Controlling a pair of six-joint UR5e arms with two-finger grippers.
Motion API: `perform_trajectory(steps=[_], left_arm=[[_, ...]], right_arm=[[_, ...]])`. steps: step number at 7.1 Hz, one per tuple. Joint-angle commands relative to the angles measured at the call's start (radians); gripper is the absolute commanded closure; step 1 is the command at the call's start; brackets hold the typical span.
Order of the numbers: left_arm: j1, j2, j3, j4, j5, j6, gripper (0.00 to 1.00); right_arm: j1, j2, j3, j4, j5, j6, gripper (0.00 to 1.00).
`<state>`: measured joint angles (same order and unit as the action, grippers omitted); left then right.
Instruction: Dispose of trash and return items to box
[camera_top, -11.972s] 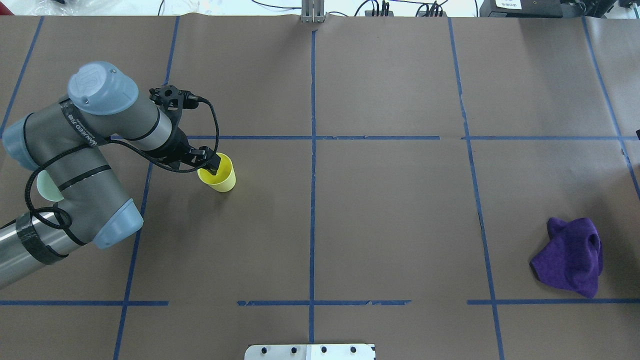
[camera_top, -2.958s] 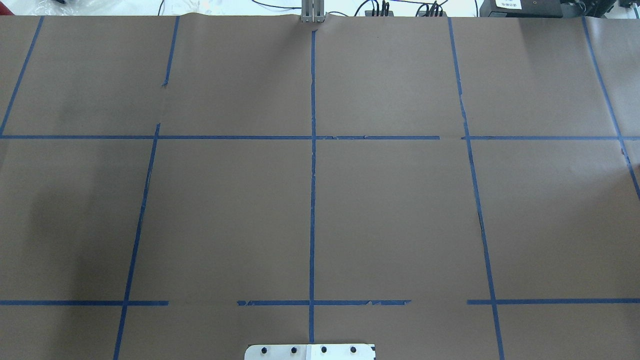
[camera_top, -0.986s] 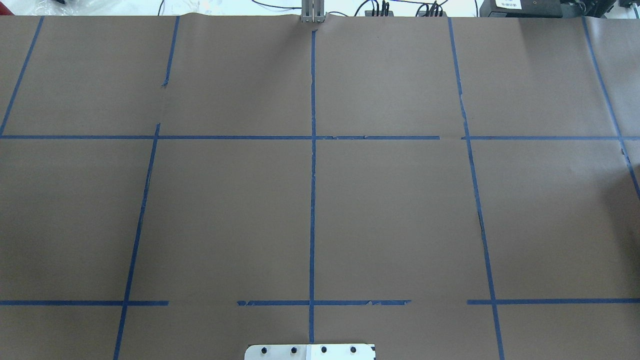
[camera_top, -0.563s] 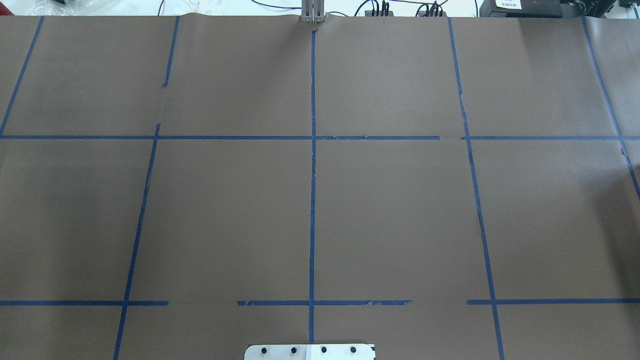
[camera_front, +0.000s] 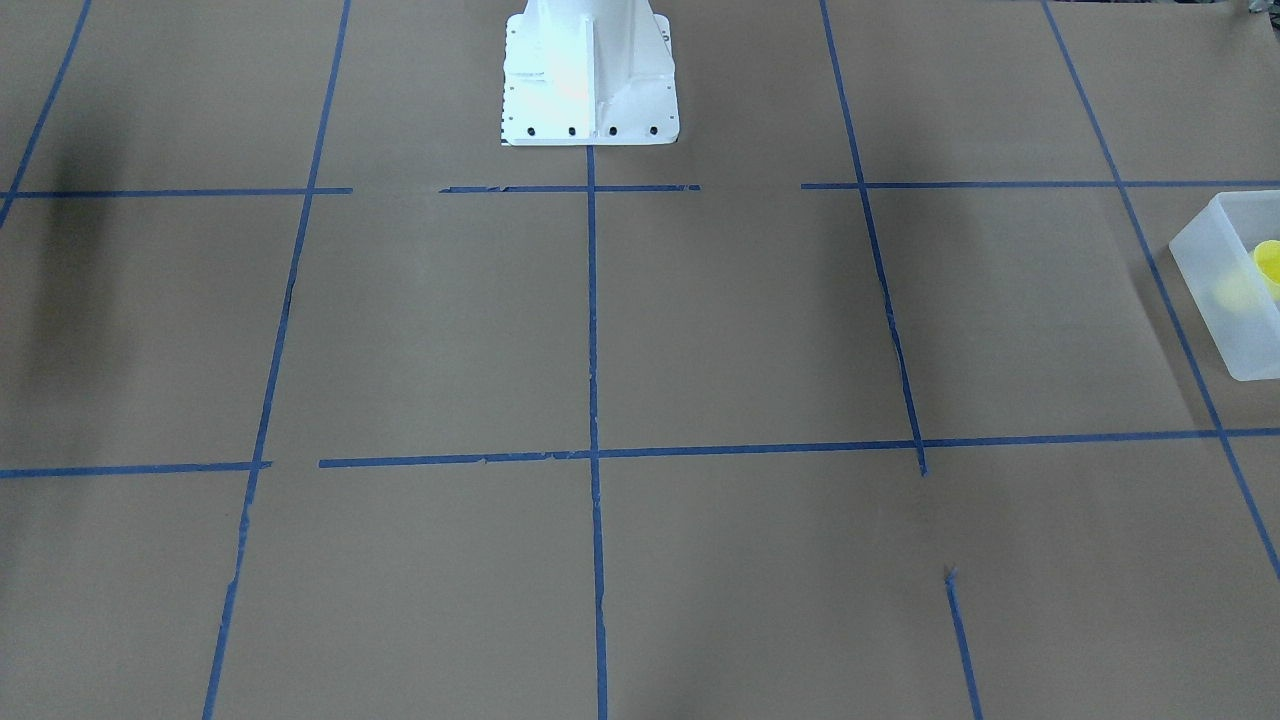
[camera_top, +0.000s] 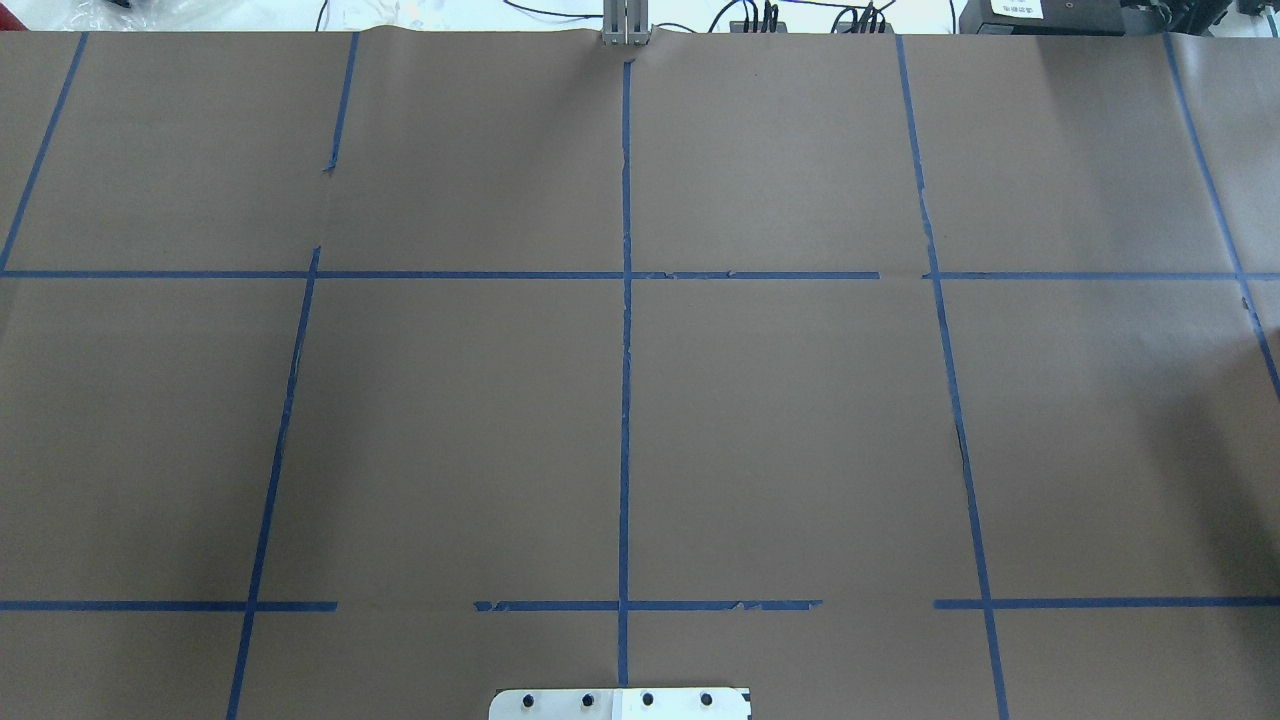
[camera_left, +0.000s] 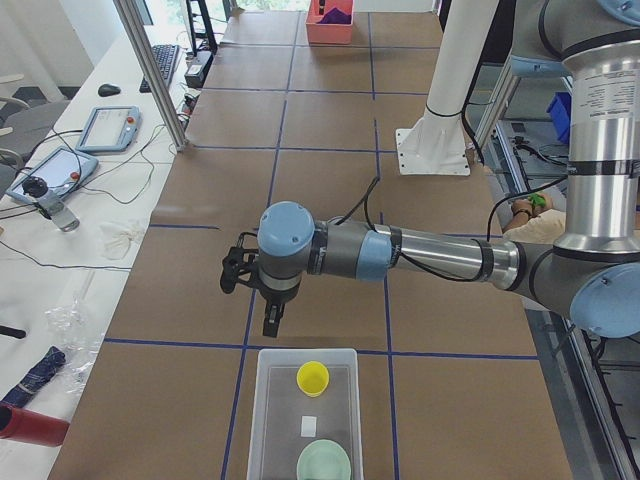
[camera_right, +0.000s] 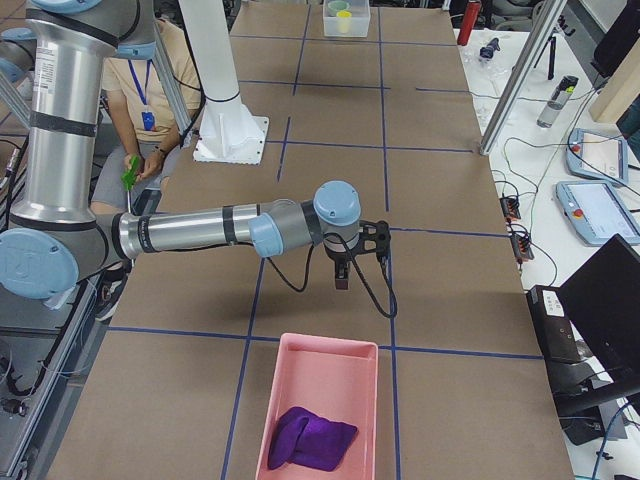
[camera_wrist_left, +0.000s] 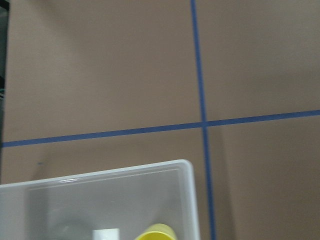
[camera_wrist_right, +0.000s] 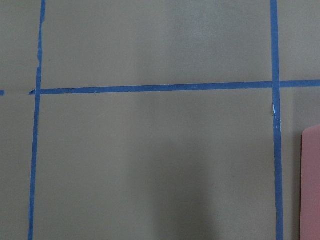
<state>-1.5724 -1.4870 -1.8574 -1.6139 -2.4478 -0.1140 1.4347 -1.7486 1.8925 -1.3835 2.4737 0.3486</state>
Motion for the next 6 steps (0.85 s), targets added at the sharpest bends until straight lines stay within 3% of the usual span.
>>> perform_trajectory(steps=[1,2,3,6], left_arm=[[0.074,0.127,-0.040,-0.277,-0.011,-0.140,0.00],[0.160,0.143,-0.046,-0.372,0.062,-0.274,0.00],[0.182,0.155,-0.051,-0.391,0.111,-0.280,0.00],[0.225,0.210,-0.100,-0.362,0.128,-0.207,0.00]], right_arm=[[-0.014,0.001,-0.004,-0.017,-0.001,-0.020,0.00],[-0.005,-0.003,-0.009,-0.022,0.001,-0.075,0.00],[0.006,-0.006,-0.010,-0.022,0.001,-0.095,0.00],[0.002,-0.005,-0.033,-0.035,-0.004,-0.172,0.00]])
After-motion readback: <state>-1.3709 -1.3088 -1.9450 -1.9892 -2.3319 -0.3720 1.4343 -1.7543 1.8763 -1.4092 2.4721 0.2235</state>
